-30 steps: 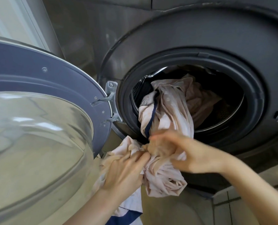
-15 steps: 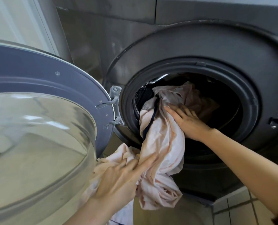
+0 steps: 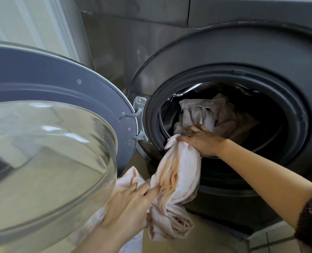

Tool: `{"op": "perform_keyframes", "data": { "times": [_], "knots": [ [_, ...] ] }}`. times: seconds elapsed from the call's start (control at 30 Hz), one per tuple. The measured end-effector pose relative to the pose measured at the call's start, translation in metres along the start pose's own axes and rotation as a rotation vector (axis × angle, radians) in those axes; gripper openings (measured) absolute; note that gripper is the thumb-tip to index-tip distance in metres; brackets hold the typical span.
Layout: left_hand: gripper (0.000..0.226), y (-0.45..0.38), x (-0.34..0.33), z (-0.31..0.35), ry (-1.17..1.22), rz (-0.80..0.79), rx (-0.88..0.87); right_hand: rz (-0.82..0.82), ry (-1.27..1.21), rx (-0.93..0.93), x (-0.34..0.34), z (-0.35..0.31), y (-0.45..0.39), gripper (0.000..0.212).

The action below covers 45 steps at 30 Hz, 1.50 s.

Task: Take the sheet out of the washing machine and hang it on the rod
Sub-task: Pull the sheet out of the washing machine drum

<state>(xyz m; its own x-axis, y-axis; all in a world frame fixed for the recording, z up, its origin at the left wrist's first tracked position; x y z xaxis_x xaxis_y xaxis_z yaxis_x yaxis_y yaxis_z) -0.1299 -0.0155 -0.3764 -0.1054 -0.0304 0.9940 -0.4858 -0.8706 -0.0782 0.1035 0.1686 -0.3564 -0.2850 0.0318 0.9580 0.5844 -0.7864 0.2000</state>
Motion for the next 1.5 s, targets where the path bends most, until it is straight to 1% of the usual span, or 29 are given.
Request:
{"op": "perform_keyframes", "data": {
  "times": [0.03,0.1,0.17,0.23,0.27,0.37,0.4,0.43,0.47,0.53,0.6,0.63,0.7,0.73,0.83,0.9,0.93,0.97,1.03,1.1,1.13,1.2,1.23,1.3,1.37,1.4,1.5],
  "knots": [
    [0.07,0.0,0.001,0.002,0.008,-0.006,0.009,0.051,0.003,0.024,0.003,-0.003,0.005,0.049],
    [0.066,0.0,0.002,0.006,0.002,-0.003,0.017,0.154,0.016,0.02,0.016,-0.01,0.02,0.036],
    [0.061,0.002,-0.001,0.007,-0.007,-0.009,0.013,0.265,0.033,-0.06,0.025,-0.014,0.041,0.034],
    [0.055,0.001,-0.002,0.008,-0.01,-0.012,0.016,0.357,-0.015,-0.073,0.037,-0.018,0.064,0.038],
    [0.052,-0.001,-0.001,0.009,-0.01,-0.011,0.017,0.351,-0.081,-0.056,0.045,-0.02,0.076,0.043],
    [0.044,-0.004,0.003,0.011,-0.003,-0.001,0.016,0.186,-0.364,-0.024,0.07,-0.036,0.111,0.074],
    [0.043,-0.005,0.005,0.012,-0.001,0.006,0.015,0.167,-0.38,0.001,0.075,-0.045,0.119,0.077],
    [0.042,-0.005,0.009,0.014,0.001,0.022,0.018,0.191,-0.35,0.037,0.074,-0.056,0.122,0.074],
    [0.042,-0.005,0.012,0.015,0.004,0.045,0.023,0.248,-0.272,0.078,0.068,-0.067,0.122,0.067],
    [0.049,-0.005,0.016,0.016,0.036,0.097,0.048,0.365,-0.114,0.135,0.05,-0.09,0.116,0.045],
    [0.069,-0.005,0.02,0.014,0.083,0.142,0.093,0.459,-0.057,0.131,0.033,-0.101,0.107,0.03],
    [0.076,-0.004,0.021,0.013,0.092,0.161,0.107,0.485,-0.054,0.113,0.029,-0.103,0.104,0.029],
    [0.085,-0.002,0.022,0.009,0.092,0.189,0.108,0.514,-0.035,0.09,0.024,-0.104,0.098,0.033],
    [0.09,-0.001,0.022,0.008,0.097,0.18,0.109,0.514,-0.022,0.089,0.023,-0.105,0.096,0.035],
    [0.109,-0.001,0.023,0.01,0.098,0.099,0.125,0.406,-0.084,0.113,0.022,-0.111,0.094,0.035],
    [0.116,-0.006,0.019,0.011,0.083,0.08,0.114,0.332,-0.255,0.139,0.024,-0.115,0.096,0.037],
    [0.11,-0.009,0.016,0.011,0.067,0.09,0.081,0.308,-0.388,0.137,0.025,-0.116,0.098,0.039],
    [0.1,-0.013,0.011,0.01,0.055,0.104,0.047,0.289,-0.531,0.127,0.027,-0.118,0.1,0.041],
    [0.085,-0.018,0.006,0.01,0.071,0.122,0.053,0.307,-0.76,0.121,0.031,-0.12,0.104,0.049],
    [0.076,-0.019,0.01,0.008,0.102,0.12,0.094,0.344,-0.892,0.145,0.033,-0.121,0.107,0.058],
    [0.068,-0.018,0.013,0.008,0.109,0.1,0.096,0.327,-0.92,0.146,0.034,-0.121,0.108,0.061],
    [0.062,-0.013,0.013,0.006,0.097,0.125,0.046,0.27,-0.89,0.133,0.036,-0.116,0.108,0.067],
    [0.061,-0.011,0.011,0.005,0.079,0.143,0.019,0.271,-0.808,0.143,0.037,-0.11,0.106,0.068],
    [0.056,-0.007,0.011,0.003,0.049,0.177,0.01,0.254,-0.534,0.158,0.038,-0.092,0.1,0.076],
    [0.055,-0.005,0.012,0.002,0.051,0.19,0.017,0.113,-0.313,0.088,0.037,-0.067,0.092,0.095],
    [0.056,-0.004,0.011,0.001,0.059,0.192,0.018,0.038,-0.265,0.037,0.037,-0.053,0.09,0.101],
    [0.057,-0.001,0.009,0.001,0.096,0.186,-0.006,-0.079,-0.203,-0.068,0.041,-0.018,0.081,0.105]
  ]
}}
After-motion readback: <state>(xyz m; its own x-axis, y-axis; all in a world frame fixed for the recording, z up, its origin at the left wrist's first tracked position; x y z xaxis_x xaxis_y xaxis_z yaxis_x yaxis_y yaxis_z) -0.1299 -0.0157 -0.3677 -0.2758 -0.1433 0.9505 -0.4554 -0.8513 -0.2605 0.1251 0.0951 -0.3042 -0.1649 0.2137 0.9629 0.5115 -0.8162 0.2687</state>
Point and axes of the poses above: each hand's wrist, its own y-axis away from the middle knuckle, its own x-axis out of the back of the hand, z = x × y, the point moved 2 cm from there along -y, towards the middle knuckle
